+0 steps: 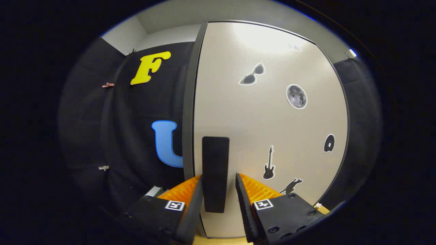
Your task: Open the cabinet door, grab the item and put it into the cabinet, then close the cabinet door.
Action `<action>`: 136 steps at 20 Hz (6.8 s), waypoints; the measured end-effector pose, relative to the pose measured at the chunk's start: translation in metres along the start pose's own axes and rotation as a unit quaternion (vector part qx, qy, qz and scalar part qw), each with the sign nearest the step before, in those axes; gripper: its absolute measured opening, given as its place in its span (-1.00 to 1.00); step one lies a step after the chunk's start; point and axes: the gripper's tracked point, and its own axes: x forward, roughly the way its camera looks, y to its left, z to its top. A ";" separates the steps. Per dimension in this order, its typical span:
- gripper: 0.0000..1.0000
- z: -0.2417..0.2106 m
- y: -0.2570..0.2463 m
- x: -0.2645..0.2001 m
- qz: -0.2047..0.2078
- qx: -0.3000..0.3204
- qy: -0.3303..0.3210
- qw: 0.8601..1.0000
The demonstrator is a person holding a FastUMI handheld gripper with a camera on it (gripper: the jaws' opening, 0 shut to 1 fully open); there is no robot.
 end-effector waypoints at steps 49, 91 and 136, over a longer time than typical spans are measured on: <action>-0.57 0.017 -0.163 -0.267 0.155 0.037 0.036 0.987; -0.70 0.021 -0.231 -0.350 0.053 0.022 -0.002 0.998; -0.15 -0.475 -0.137 -0.303 0.013 0.031 0.549 0.835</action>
